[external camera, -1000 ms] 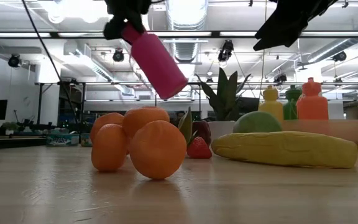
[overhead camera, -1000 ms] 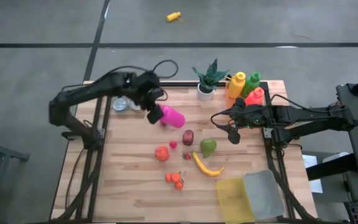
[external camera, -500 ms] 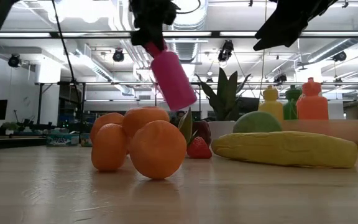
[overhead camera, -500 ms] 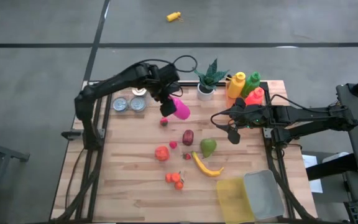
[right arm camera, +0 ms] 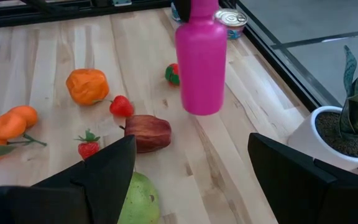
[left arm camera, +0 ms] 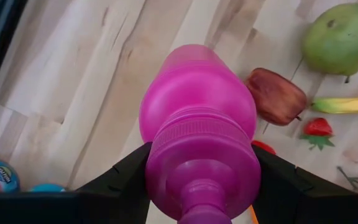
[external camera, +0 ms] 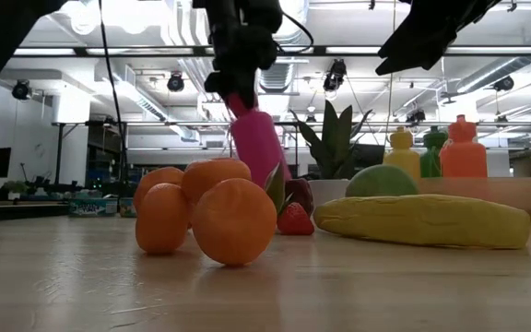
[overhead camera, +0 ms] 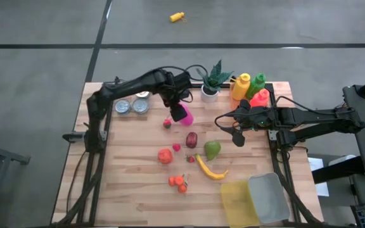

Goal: Pick & Place Food Item
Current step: Put the violet water bottle into the orange bin

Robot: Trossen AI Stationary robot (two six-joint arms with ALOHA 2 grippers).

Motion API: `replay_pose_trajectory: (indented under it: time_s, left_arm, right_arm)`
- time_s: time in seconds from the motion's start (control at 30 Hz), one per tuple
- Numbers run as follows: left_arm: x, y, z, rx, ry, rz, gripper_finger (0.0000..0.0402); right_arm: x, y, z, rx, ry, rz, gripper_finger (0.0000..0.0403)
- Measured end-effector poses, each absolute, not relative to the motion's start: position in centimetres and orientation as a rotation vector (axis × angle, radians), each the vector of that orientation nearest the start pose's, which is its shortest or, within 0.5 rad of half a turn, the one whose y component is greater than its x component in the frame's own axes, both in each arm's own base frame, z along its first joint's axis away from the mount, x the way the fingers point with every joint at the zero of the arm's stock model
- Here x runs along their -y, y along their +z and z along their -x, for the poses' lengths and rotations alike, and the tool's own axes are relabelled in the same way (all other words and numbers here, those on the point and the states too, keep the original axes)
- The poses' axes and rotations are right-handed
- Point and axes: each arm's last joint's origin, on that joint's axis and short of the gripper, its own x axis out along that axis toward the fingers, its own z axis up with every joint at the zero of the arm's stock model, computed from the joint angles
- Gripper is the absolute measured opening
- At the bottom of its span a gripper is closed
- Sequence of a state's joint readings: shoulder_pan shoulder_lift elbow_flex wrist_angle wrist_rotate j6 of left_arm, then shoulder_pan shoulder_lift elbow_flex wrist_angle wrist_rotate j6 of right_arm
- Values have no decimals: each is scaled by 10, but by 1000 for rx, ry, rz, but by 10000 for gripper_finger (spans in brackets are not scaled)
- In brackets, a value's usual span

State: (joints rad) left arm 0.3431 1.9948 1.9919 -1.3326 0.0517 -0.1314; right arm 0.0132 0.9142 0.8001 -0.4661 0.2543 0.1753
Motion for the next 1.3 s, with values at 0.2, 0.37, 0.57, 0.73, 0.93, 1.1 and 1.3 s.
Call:
replay_pose_trajectory:
  time_s: [0.2,0.37,0.57,0.73,0.93,1.1,1.3]
  left_arm:
    - [-134,300,-378,-1326,348,377,211]
    - [-135,294,-380,-1349,369,362,211]
    - [-135,294,-380,-1347,369,360,211]
    - [-135,294,-380,-1346,366,349,211]
    - [-135,294,-381,-1339,364,348,211]
    - [-134,294,-381,-1343,359,350,211]
    - [-134,294,-381,-1344,339,356,220]
  right_arm:
    - [5,292,-189,-554,-284,-92,308]
    - [5,292,-189,-554,-284,-92,308]
    - [5,292,-189,-554,-284,-92,308]
    - [5,292,-189,-554,-284,-92,308]
    - [5,292,-189,-554,-284,-92,308]
    - [5,292,-189,-554,-284,-92,308]
    - [5,292,-189,-554,-284,-92,308]
